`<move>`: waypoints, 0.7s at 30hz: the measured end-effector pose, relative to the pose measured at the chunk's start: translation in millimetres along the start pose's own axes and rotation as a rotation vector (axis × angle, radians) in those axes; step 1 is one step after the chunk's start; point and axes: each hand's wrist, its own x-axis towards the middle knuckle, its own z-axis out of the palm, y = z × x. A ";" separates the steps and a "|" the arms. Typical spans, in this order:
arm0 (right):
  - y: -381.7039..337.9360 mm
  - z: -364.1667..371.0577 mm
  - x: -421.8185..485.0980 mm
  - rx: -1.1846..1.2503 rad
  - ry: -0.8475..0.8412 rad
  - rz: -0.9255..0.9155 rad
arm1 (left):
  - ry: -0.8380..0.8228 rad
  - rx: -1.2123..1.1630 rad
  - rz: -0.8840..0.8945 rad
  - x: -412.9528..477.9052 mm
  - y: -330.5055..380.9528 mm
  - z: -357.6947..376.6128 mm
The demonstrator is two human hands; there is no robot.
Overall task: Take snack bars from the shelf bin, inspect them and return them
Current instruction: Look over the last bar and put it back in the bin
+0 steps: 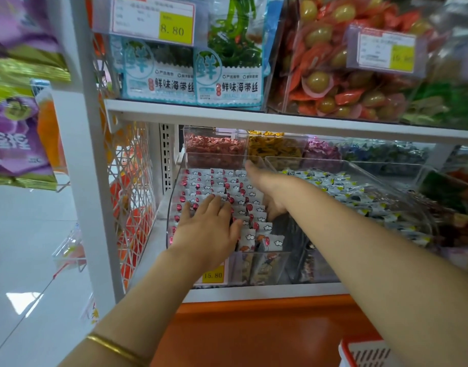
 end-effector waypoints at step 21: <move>94.1 2.3 -60.7 -0.778 0.521 -0.629 | 0.026 0.076 0.020 -27.1 4.0 -0.7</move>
